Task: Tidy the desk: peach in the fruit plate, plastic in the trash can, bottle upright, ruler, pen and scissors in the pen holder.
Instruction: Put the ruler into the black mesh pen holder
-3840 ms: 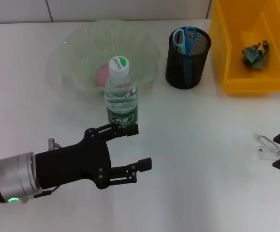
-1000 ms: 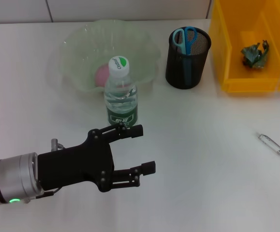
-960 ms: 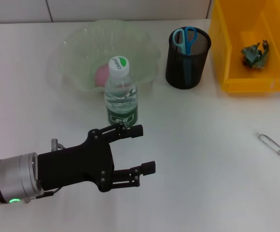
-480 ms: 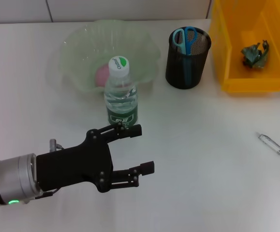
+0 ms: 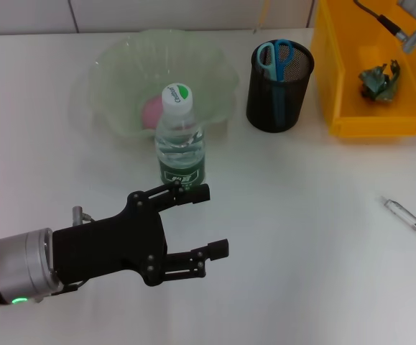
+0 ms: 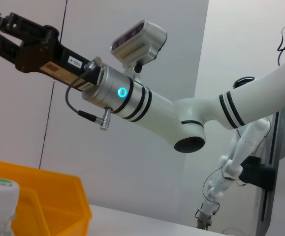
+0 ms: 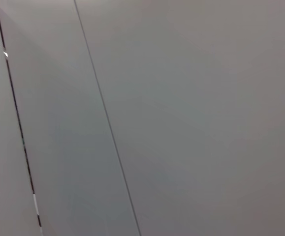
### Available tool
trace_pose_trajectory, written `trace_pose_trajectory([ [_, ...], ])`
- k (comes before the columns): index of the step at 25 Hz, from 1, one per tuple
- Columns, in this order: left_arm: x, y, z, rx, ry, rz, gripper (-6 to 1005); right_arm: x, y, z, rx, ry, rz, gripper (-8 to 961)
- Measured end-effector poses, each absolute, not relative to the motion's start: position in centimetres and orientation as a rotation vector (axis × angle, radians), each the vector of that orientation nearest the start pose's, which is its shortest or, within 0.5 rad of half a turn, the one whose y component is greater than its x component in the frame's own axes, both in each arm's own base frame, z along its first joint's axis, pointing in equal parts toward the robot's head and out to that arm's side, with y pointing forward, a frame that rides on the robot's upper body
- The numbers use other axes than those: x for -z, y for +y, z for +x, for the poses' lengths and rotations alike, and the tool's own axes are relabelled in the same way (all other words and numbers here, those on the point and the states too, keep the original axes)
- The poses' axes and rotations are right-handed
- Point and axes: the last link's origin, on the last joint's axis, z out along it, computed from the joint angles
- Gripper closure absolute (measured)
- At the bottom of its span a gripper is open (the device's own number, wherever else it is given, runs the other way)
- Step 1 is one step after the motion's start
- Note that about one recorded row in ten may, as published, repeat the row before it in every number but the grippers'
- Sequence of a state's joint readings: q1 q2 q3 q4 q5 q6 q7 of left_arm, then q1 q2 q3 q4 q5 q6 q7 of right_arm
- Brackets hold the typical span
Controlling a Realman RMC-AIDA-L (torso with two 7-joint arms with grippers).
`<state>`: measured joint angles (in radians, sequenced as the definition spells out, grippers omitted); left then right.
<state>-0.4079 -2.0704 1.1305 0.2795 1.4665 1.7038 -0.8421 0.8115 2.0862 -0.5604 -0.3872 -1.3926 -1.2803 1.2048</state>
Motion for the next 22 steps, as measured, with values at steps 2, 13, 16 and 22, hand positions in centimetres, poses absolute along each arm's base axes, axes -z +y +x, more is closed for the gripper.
trace_pose_trajectory([
  [2, 5.5, 24.4, -25.9, 1.172, -0.333, -2.736, 172, -2.5, 43.6, 16.8, -1.297, 0.566, -2.101, 566],
  [13, 5.5, 24.3, -26.2, 1.153, -0.31, -2.729, 172, -1.7, 43.4, 18.7, -1.226, 0.619, -2.069, 563],
  [16, 5.5, 24.3, -26.2, 1.15, -0.309, -2.73, 172, -1.7, 43.2, 19.2, -1.224, 0.641, -2.063, 563],
  [22, 5.6, 24.2, -26.3, 1.146, -0.302, -2.727, 172, -1.1, 42.6, 20.1, -1.209, 0.694, -2.078, 561],
])
